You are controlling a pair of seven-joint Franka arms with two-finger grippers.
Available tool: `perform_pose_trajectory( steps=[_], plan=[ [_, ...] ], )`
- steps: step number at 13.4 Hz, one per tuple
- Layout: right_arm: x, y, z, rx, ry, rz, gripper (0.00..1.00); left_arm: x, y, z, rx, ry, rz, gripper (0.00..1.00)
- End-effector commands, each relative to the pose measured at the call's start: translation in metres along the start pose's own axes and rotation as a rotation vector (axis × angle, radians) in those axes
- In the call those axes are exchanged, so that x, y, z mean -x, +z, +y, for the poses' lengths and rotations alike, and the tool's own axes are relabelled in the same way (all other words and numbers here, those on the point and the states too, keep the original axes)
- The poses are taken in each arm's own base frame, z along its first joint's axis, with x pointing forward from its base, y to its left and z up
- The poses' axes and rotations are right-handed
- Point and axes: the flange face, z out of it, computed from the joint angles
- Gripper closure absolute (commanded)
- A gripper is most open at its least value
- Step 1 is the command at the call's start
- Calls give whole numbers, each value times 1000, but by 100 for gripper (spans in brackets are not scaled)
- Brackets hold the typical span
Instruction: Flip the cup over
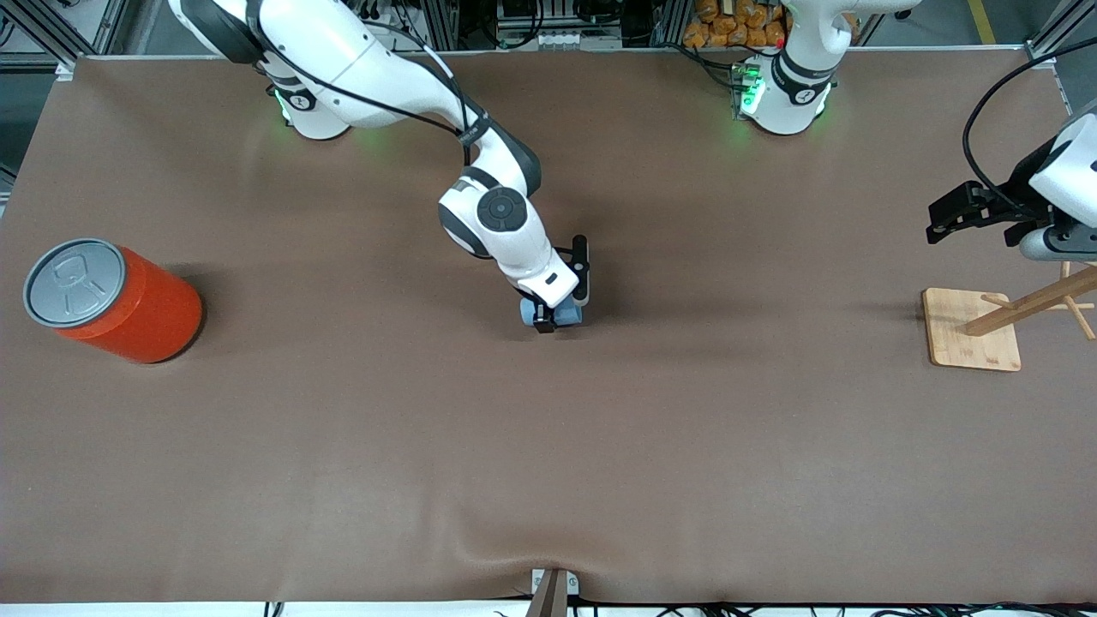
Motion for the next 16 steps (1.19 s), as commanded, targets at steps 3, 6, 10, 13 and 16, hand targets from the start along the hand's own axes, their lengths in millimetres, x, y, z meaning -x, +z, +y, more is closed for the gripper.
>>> perform_pose_trajectory(
  steps=[3, 6, 10, 13, 16],
  plan=[
    [-6, 9, 8, 34, -59, 15, 0, -2, -4, -1, 15, 5, -4, 0],
    [-12, -10, 17, 51, -42, 33, 0, -3, 0, 1, 17, 8, -12, 0],
    [-23, -76, 46, 37, 36, 10, 0, -4, 1, 2, 18, 11, -14, 0],
    [-2, -131, 79, 34, 217, -34, 0, -13, 17, 9, 90, 6, -41, 0],
    [74, -185, 133, 66, 382, -58, 0, -35, 65, 25, 286, -7, -122, 0]
  ],
)
